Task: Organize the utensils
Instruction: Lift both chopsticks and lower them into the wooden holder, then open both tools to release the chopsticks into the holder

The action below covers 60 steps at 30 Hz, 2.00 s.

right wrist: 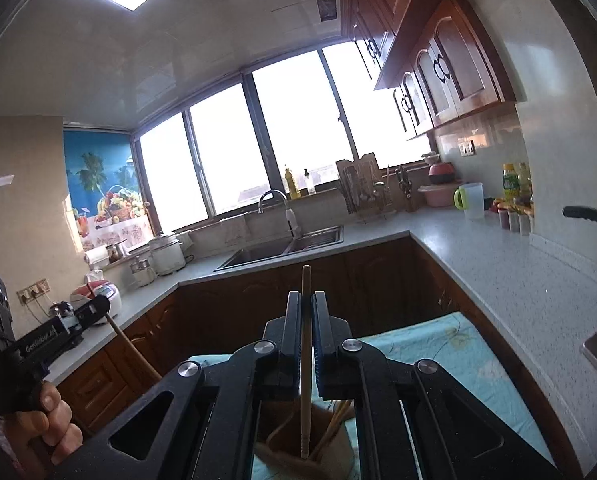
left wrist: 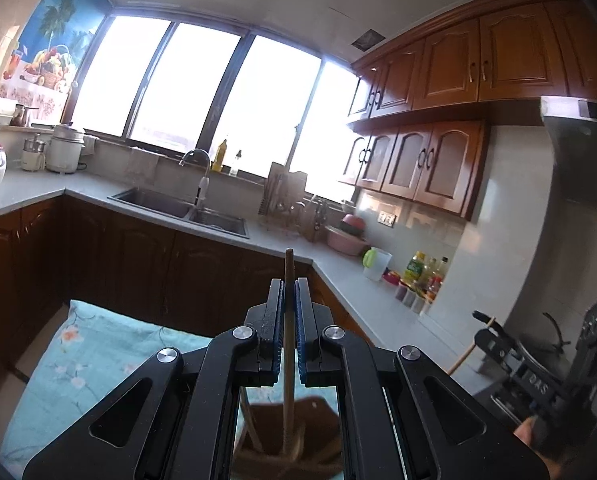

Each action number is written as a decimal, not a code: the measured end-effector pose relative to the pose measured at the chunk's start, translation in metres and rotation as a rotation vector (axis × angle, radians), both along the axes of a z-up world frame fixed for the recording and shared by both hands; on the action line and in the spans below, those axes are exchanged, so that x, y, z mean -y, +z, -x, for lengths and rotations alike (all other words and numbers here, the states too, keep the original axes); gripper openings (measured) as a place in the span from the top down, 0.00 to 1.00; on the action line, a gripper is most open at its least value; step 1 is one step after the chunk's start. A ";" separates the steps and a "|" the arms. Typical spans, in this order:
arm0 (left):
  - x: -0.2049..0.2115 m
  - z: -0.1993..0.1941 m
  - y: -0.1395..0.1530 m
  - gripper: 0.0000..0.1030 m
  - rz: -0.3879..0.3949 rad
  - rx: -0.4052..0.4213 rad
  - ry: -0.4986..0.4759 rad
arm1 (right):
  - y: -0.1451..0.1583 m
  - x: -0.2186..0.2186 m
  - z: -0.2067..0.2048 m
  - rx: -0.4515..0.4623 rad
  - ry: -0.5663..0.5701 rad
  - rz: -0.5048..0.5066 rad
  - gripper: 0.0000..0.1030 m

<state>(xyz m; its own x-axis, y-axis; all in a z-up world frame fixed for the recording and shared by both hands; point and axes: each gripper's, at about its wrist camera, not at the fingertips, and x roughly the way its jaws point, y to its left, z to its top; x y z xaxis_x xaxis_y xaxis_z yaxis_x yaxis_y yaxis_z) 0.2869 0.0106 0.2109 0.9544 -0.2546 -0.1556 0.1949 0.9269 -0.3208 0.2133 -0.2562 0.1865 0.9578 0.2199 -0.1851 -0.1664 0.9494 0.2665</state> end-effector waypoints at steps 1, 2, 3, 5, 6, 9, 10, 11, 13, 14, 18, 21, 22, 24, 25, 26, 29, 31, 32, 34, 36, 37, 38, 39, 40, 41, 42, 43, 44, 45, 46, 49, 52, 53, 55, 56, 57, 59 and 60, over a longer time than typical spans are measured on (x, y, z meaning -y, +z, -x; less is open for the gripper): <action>0.002 -0.002 -0.004 0.96 -0.005 -0.002 0.008 | -0.004 -0.002 -0.004 -0.002 -0.001 0.003 0.95; 0.005 -0.008 -0.010 0.96 -0.010 -0.012 0.014 | -0.006 -0.004 -0.006 -0.004 -0.003 0.008 0.95; 0.007 -0.011 -0.015 0.96 -0.007 -0.021 0.015 | -0.011 -0.006 -0.008 -0.006 -0.006 0.013 0.95; 0.010 -0.018 -0.030 0.96 0.001 -0.046 0.017 | -0.020 -0.008 -0.010 -0.010 -0.003 0.010 0.95; 0.011 -0.021 -0.035 0.96 0.004 -0.056 0.018 | -0.025 -0.009 -0.011 -0.013 -0.009 0.014 0.95; 0.014 -0.022 -0.058 0.96 0.008 -0.085 0.014 | -0.040 -0.011 -0.012 -0.029 -0.011 0.009 0.95; 0.016 -0.022 -0.063 0.96 0.005 -0.093 0.013 | -0.046 -0.012 -0.010 -0.036 -0.012 0.001 0.95; 0.017 -0.021 -0.069 0.96 0.003 -0.102 0.014 | -0.050 -0.012 -0.011 -0.037 -0.012 -0.001 0.95; 0.018 -0.021 -0.080 0.96 -0.003 -0.122 0.010 | -0.056 -0.013 -0.010 -0.040 -0.018 0.005 0.95; 0.020 -0.021 -0.083 0.96 -0.006 -0.131 0.010 | -0.062 -0.014 -0.010 -0.052 -0.019 0.006 0.95; 0.019 -0.022 -0.097 0.96 -0.010 -0.167 0.000 | -0.076 -0.010 -0.014 -0.099 -0.023 -0.012 0.95; 0.019 -0.021 -0.104 0.95 -0.020 -0.180 -0.004 | -0.084 -0.008 -0.015 -0.123 -0.027 -0.016 0.95; 0.020 -0.022 -0.106 0.95 -0.021 -0.190 -0.008 | -0.086 -0.007 -0.016 -0.129 -0.025 -0.015 0.95; 0.021 -0.024 -0.110 0.95 -0.027 -0.205 -0.015 | -0.089 -0.007 -0.019 -0.147 -0.019 -0.011 0.95; 0.022 -0.024 -0.112 0.95 -0.033 -0.211 -0.017 | -0.091 -0.008 -0.020 -0.156 -0.015 -0.008 0.95; 0.022 -0.024 -0.114 0.95 -0.037 -0.220 -0.017 | -0.091 -0.009 -0.019 -0.150 -0.020 -0.005 0.95; 0.022 -0.024 -0.114 0.95 -0.035 -0.220 -0.022 | -0.091 -0.008 -0.020 -0.158 -0.017 -0.004 0.94; 0.021 -0.022 -0.114 0.95 -0.036 -0.224 -0.022 | -0.092 -0.008 -0.020 -0.157 -0.016 0.000 0.94; 0.021 -0.022 -0.114 0.95 -0.039 -0.225 -0.022 | -0.092 -0.007 -0.020 -0.158 -0.016 0.001 0.94; 0.022 -0.021 -0.113 0.95 -0.043 -0.225 -0.022 | -0.092 -0.008 -0.019 -0.161 -0.015 -0.003 0.94; 0.022 -0.021 -0.112 0.95 -0.043 -0.227 -0.021 | -0.091 -0.008 -0.019 -0.164 -0.015 -0.006 0.94; 0.023 -0.022 -0.112 0.95 -0.044 -0.227 -0.021 | -0.091 -0.009 -0.019 -0.164 -0.015 -0.006 0.94; 0.023 -0.022 -0.111 0.95 -0.045 -0.228 -0.022 | -0.091 -0.009 -0.019 -0.165 -0.015 -0.007 0.94; 0.023 -0.021 -0.111 0.95 -0.046 -0.228 -0.022 | -0.091 -0.009 -0.019 -0.165 -0.015 -0.009 0.94; 0.023 -0.022 -0.112 0.95 -0.045 -0.227 -0.022 | -0.091 -0.008 -0.020 -0.167 -0.014 -0.011 0.94; 0.023 -0.022 -0.111 0.95 -0.047 -0.229 -0.023 | -0.092 -0.008 -0.020 -0.168 -0.014 -0.013 0.94; 0.023 -0.022 -0.111 0.95 -0.050 -0.231 -0.024 | -0.092 -0.008 -0.020 -0.169 -0.014 -0.014 0.94; 0.023 -0.024 -0.112 0.95 -0.051 -0.233 -0.027 | -0.092 -0.009 -0.020 -0.171 -0.014 -0.016 0.94; 0.023 -0.025 -0.112 0.95 -0.054 -0.241 -0.032 | -0.092 -0.009 -0.020 -0.173 -0.014 -0.018 0.94; 0.023 -0.026 -0.112 0.95 -0.055 -0.253 -0.038 | -0.092 -0.008 -0.020 -0.176 -0.013 -0.021 0.94; 0.023 -0.028 -0.112 0.95 -0.054 -0.257 -0.039 | -0.092 -0.008 -0.020 -0.181 -0.010 -0.026 0.91; 0.021 -0.026 -0.111 0.93 -0.046 -0.265 -0.041 | -0.093 -0.005 -0.021 -0.196 -0.007 -0.048 0.89; 0.018 -0.020 -0.109 0.85 -0.032 -0.262 -0.041 | -0.090 -0.002 -0.018 -0.194 -0.021 -0.057 0.81; 0.016 -0.015 -0.108 0.78 -0.024 -0.260 -0.037 | -0.088 -0.001 -0.015 -0.188 -0.022 -0.062 0.78; 0.015 -0.008 -0.107 0.73 -0.014 -0.250 -0.034 | -0.085 0.002 -0.009 -0.172 -0.022 -0.075 0.68; 0.014 -0.002 -0.107 0.69 -0.015 -0.245 -0.025 | -0.084 0.003 -0.006 -0.165 -0.022 -0.079 0.65; 0.014 0.003 -0.108 0.66 -0.015 -0.243 -0.018 | -0.084 0.004 -0.002 -0.159 -0.023 -0.081 0.60; 0.011 0.013 -0.112 0.63 -0.010 -0.247 -0.015 | -0.084 0.005 0.004 -0.152 -0.024 -0.084 0.54; 0.009 0.017 -0.113 0.61 -0.008 -0.250 -0.011 | -0.087 0.006 0.007 -0.151 -0.022 -0.090 0.48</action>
